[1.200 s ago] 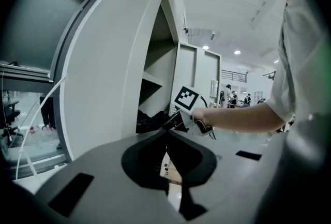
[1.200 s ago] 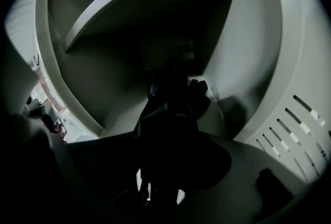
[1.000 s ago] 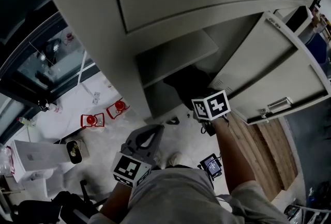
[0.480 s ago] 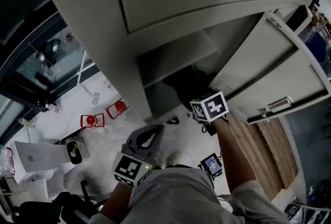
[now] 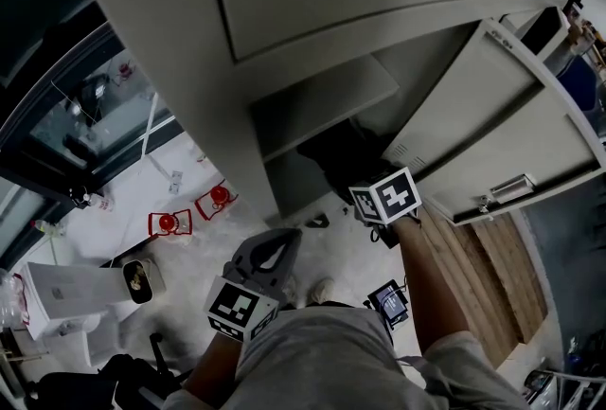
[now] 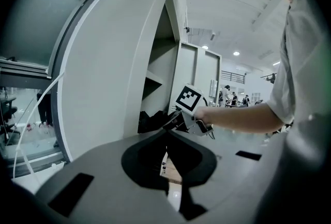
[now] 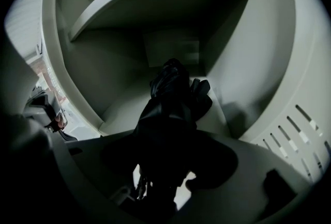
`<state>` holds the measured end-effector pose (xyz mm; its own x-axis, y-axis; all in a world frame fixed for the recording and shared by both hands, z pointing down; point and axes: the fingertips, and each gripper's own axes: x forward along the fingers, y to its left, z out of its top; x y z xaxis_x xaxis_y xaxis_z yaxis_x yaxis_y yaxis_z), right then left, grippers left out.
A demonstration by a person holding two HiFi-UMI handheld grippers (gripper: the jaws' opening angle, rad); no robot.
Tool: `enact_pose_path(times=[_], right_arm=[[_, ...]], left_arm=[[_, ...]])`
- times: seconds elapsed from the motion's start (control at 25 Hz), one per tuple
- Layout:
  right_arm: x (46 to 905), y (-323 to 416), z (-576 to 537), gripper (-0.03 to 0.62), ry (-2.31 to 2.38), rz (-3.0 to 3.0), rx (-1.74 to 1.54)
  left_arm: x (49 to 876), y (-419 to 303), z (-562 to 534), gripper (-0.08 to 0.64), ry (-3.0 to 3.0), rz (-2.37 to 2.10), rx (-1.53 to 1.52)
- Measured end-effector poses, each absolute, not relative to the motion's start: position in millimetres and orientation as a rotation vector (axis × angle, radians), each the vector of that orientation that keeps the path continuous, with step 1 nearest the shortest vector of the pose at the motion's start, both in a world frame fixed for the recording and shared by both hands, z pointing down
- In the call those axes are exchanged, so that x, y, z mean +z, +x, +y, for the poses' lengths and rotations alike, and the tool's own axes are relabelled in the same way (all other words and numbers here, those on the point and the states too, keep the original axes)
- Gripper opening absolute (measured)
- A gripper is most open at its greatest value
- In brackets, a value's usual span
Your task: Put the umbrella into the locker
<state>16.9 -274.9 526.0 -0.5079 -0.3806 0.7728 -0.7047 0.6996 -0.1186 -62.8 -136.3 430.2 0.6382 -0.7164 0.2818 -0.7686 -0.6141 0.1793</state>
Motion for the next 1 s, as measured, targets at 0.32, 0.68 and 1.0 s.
enact_pose_path(times=[0.32, 0.68, 1.0], right_arm=[[510.5, 22.7, -268.8, 0.258, 0.839, -2.191, 0.556], [496.7, 37.4, -253.4, 0.258, 0.865, -2.225, 0.569], [499.6, 57.5, -227.2, 0.258, 0.899, -2.219, 0.605]], left_arm=[[426.9, -57.7, -137.6, 0.015, 2.59, -1.16, 0.24], [424.4, -46.6, -136.4, 0.015, 2.624, -1.114, 0.255], [424.2, -37.2, -132.8, 0.015, 2.643, -1.076, 0.27]])
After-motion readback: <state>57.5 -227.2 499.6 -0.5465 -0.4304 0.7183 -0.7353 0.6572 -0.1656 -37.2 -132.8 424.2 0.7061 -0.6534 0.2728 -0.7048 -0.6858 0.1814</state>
